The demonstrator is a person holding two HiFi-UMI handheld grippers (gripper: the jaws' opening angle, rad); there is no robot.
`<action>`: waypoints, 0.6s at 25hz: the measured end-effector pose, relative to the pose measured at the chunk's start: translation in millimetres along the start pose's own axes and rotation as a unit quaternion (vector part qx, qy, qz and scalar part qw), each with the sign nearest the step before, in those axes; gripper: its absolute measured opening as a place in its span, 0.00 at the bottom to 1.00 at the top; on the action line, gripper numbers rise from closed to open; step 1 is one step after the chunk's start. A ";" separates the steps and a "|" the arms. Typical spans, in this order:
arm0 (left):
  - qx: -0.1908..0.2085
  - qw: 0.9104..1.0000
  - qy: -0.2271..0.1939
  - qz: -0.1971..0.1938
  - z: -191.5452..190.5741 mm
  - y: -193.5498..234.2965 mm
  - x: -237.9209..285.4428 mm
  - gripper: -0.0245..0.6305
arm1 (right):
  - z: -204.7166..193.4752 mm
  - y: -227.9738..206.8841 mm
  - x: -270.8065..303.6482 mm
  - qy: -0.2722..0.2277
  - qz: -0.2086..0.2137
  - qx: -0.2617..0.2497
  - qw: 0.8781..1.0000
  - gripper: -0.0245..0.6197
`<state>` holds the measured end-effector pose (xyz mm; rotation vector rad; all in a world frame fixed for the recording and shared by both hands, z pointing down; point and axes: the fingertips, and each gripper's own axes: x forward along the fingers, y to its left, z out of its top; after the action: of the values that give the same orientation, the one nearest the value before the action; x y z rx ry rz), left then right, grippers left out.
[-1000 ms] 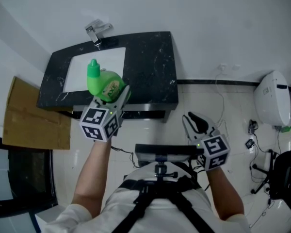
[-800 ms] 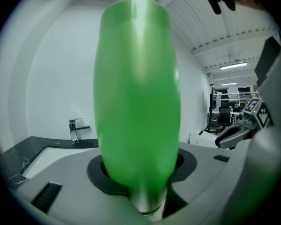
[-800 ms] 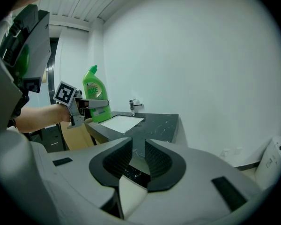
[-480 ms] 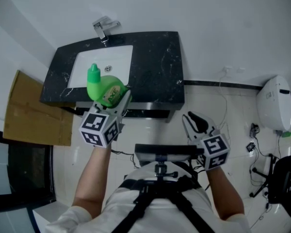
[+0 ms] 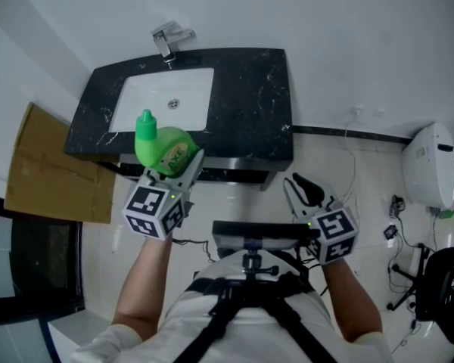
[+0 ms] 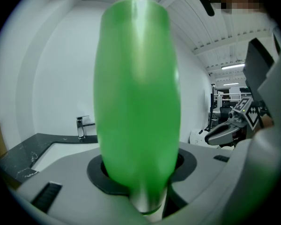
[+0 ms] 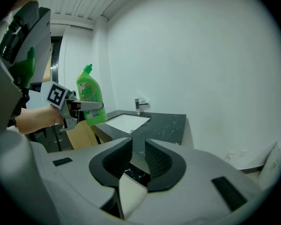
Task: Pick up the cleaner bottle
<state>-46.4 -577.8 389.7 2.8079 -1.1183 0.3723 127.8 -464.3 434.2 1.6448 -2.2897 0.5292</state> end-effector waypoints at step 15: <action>-0.012 1.000 0.006 0.007 -9.6 4.3 -21.1 0.31 | 0.7 5.9 5.8 0.005 0.003 -0.019 1.000 0.16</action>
<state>-66.0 -565.2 393.5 2.7744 -1.1324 0.3746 120.4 -467.9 435.2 1.6143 -2.2836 0.4922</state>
